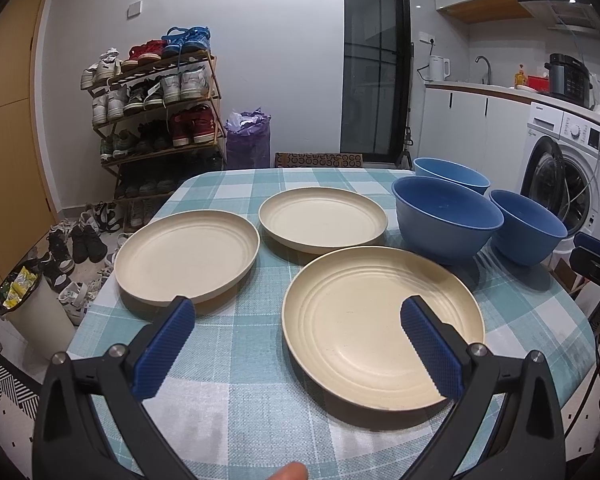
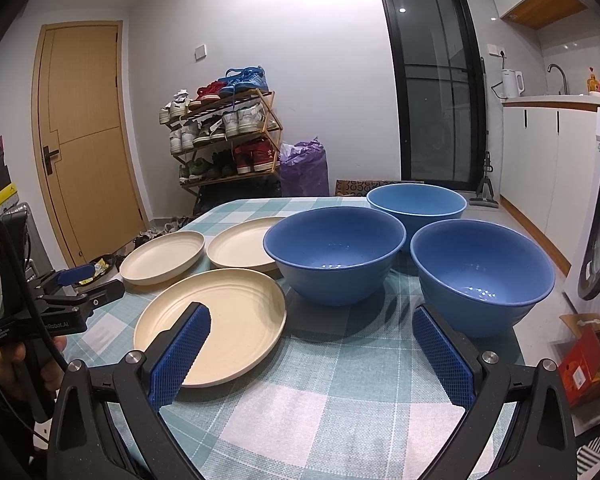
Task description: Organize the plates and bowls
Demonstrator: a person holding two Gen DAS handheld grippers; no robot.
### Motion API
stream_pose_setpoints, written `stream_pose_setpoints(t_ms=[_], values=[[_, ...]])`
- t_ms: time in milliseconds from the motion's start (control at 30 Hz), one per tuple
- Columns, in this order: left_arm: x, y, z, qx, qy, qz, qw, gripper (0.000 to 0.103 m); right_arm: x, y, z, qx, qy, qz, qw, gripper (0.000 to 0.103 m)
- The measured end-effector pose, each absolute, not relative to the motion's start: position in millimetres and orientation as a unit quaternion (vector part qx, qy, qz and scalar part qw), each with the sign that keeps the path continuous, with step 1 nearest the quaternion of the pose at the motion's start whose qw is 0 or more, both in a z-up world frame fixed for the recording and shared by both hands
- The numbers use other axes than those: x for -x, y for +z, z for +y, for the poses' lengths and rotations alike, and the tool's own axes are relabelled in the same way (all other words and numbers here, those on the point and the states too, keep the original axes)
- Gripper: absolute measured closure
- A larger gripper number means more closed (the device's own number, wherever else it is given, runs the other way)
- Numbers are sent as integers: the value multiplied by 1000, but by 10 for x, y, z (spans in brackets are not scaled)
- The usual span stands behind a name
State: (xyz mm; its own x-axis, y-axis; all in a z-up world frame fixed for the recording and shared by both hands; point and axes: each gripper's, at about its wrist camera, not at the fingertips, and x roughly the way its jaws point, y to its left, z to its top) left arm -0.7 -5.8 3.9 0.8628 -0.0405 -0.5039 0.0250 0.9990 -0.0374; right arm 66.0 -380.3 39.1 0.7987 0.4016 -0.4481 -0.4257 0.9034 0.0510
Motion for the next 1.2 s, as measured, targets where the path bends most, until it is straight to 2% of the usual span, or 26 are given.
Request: stream_pose_setpoints(t_ms=[1200], values=[[-234,136,44,12,-18,261,965,0,-942,502,-3774,24,223,241,944,0]])
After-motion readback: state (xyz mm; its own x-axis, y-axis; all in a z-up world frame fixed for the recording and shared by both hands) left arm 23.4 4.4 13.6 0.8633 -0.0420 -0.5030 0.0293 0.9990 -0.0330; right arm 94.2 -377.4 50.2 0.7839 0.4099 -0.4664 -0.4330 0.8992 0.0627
